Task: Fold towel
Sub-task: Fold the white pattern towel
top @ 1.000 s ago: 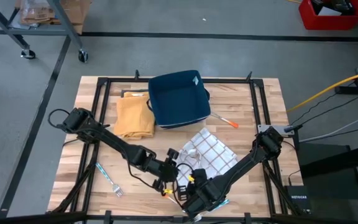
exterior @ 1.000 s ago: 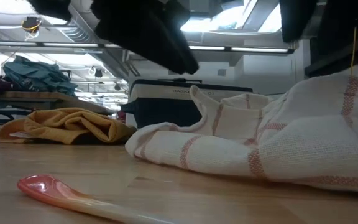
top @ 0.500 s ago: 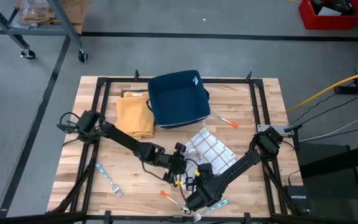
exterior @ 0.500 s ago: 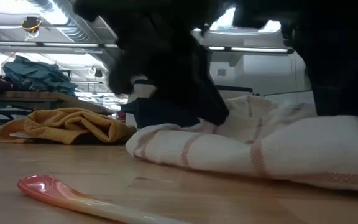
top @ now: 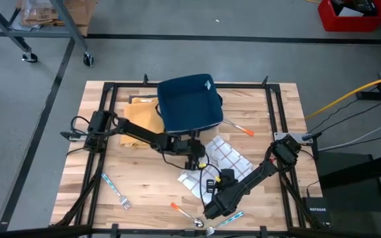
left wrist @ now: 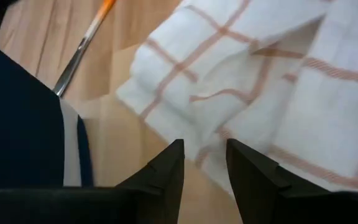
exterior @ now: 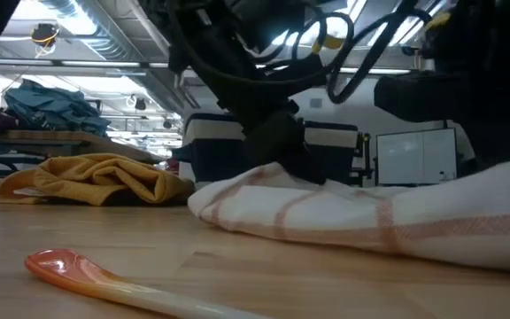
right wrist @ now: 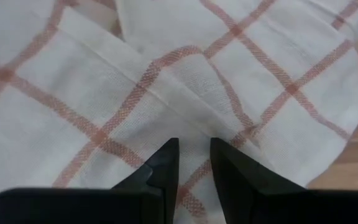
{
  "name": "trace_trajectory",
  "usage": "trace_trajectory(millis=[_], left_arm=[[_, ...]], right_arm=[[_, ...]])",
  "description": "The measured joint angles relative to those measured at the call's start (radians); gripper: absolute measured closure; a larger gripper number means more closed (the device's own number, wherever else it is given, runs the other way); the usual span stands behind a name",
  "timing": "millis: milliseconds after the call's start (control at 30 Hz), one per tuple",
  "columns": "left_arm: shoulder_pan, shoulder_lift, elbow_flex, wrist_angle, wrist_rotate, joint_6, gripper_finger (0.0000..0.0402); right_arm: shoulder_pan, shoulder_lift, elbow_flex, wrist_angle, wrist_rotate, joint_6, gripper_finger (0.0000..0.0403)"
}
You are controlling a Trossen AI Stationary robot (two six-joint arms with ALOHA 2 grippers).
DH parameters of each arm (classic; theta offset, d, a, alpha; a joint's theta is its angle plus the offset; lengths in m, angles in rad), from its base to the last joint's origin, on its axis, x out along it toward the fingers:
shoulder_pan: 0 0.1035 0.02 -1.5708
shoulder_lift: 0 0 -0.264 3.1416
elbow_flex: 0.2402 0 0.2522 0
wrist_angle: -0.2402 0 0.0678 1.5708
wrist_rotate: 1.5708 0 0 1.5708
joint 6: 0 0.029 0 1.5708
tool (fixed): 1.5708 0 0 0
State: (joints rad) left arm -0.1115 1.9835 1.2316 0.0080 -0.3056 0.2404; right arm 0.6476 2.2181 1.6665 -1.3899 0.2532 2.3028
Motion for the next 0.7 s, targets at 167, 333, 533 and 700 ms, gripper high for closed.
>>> trace_trajectory(millis=[167,333,533,700], left_arm=[[0.032,0.000,0.000,0.000,0.001,-0.104,0.0290],[0.014,-0.013,0.000,-0.032,0.012,-0.155,0.0290],[-0.060,-0.094,0.000,-0.151,0.018,-0.062,0.0290],[-0.146,-0.172,0.000,-0.280,0.018,-0.013,0.0290]], right_arm=[[0.000,0.000,0.003,-0.036,0.000,0.061,0.0307],[0.001,-0.016,0.069,-0.107,0.050,0.097,0.0307],[0.001,-0.023,0.241,-0.175,0.082,-0.009,0.0307],[0.001,-0.024,0.350,-0.095,0.015,-0.132,0.0307]])
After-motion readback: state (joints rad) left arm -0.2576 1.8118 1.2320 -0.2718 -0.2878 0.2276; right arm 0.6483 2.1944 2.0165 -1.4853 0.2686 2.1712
